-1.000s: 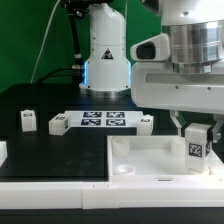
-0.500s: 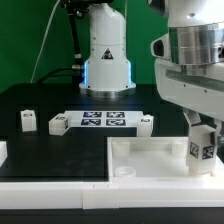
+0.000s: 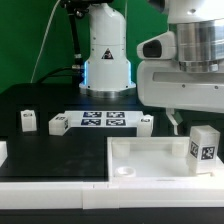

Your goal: Assemble one leg

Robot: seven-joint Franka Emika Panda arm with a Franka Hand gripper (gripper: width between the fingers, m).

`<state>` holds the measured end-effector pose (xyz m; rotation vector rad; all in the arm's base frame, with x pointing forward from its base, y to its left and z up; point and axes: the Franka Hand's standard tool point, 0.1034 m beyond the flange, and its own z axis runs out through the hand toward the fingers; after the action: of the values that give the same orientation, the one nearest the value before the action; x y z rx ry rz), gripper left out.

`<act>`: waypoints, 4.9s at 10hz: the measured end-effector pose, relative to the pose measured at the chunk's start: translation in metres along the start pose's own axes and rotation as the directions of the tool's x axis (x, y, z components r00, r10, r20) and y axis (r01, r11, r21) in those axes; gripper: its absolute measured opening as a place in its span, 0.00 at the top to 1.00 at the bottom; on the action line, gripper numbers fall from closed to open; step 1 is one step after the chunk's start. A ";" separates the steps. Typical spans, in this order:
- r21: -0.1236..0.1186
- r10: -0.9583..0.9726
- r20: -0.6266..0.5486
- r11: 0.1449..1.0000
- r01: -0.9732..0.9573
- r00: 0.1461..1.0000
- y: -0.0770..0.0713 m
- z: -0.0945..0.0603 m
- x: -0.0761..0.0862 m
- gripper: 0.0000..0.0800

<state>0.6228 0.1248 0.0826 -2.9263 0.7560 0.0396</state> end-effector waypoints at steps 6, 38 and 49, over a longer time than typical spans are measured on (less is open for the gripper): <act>-0.088 -0.687 0.031 0.722 0.686 0.726 0.002 0.001 -0.002 0.19; -0.091 -0.683 0.024 0.726 0.682 0.730 0.002 0.004 -0.003 0.19; -0.041 -0.043 -0.025 0.998 0.042 0.999 0.007 0.005 0.001 0.64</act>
Offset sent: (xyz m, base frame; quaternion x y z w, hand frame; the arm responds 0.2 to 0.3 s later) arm -0.0009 -0.0052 0.0007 -0.0505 -0.0147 -0.2487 0.9672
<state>0.6201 0.1192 0.0770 -2.9854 0.7040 0.0131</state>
